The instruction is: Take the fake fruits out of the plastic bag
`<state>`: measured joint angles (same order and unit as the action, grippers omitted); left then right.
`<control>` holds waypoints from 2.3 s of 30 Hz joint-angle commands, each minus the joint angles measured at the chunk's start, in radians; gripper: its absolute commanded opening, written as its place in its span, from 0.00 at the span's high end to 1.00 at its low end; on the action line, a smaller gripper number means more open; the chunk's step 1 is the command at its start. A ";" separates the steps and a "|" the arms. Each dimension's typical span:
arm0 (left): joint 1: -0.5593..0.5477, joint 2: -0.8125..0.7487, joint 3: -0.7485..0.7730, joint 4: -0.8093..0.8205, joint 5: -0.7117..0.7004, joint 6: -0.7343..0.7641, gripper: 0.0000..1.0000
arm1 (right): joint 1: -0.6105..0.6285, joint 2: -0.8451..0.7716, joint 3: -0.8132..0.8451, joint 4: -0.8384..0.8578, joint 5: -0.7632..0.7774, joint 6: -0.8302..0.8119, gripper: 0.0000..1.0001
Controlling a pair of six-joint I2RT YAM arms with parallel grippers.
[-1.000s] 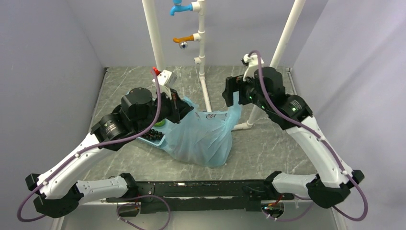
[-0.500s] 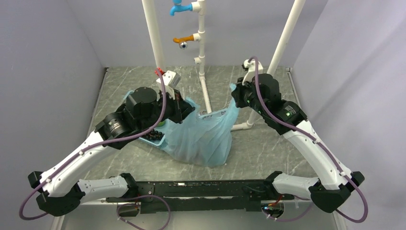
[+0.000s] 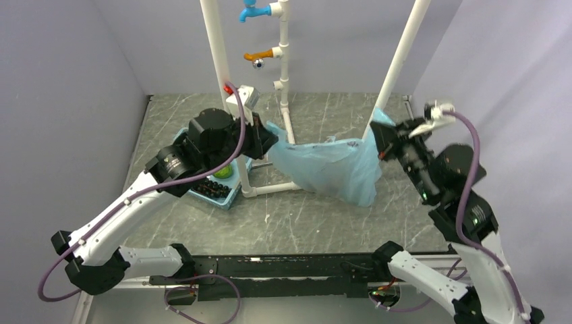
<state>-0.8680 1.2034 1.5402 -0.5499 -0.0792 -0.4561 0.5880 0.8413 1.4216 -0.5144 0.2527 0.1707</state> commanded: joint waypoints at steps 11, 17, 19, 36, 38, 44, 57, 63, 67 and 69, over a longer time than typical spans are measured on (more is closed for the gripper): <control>0.012 -0.316 -0.293 -0.177 0.009 -0.054 0.36 | -0.002 -0.233 -0.382 -0.132 -0.715 0.134 0.93; 0.011 -0.469 -0.322 -0.164 0.179 -0.098 0.12 | -0.002 -0.224 -0.339 -0.144 -0.811 0.091 0.47; 0.011 -0.509 -0.372 -0.153 0.222 -0.132 0.12 | -0.003 -0.205 -0.288 -0.167 -0.768 0.088 0.27; -0.263 -0.112 -0.486 0.252 -0.047 -0.505 0.01 | -0.003 0.001 -0.138 -0.312 -0.456 0.105 0.42; -0.268 -0.065 -0.454 0.227 -0.121 -0.572 0.01 | -0.003 -0.022 -0.160 -0.315 -0.518 0.099 0.61; -0.269 -0.044 -0.486 0.255 -0.251 -0.718 0.01 | -0.001 -0.069 -0.282 -0.324 -0.845 0.080 0.77; -0.267 -0.087 -0.613 0.363 -0.388 -0.656 0.41 | -0.001 -0.148 -0.351 -0.240 -0.954 0.137 0.33; -0.267 -0.171 -0.735 0.448 -0.316 -0.585 0.94 | -0.001 -0.081 -0.159 -0.250 -0.761 0.132 0.10; -0.267 -0.207 -0.798 0.492 -0.247 -0.574 0.98 | -0.002 0.009 0.002 -0.254 -0.569 0.134 0.09; -0.267 -0.227 -0.827 0.528 -0.227 -0.574 1.00 | -0.002 0.061 0.073 -0.258 -0.489 0.121 0.09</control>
<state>-1.1339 1.0187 0.7525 -0.1299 -0.3729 -1.0569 0.5858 0.8291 1.3678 -0.8093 -0.4587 0.2985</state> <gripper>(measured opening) 0.023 0.911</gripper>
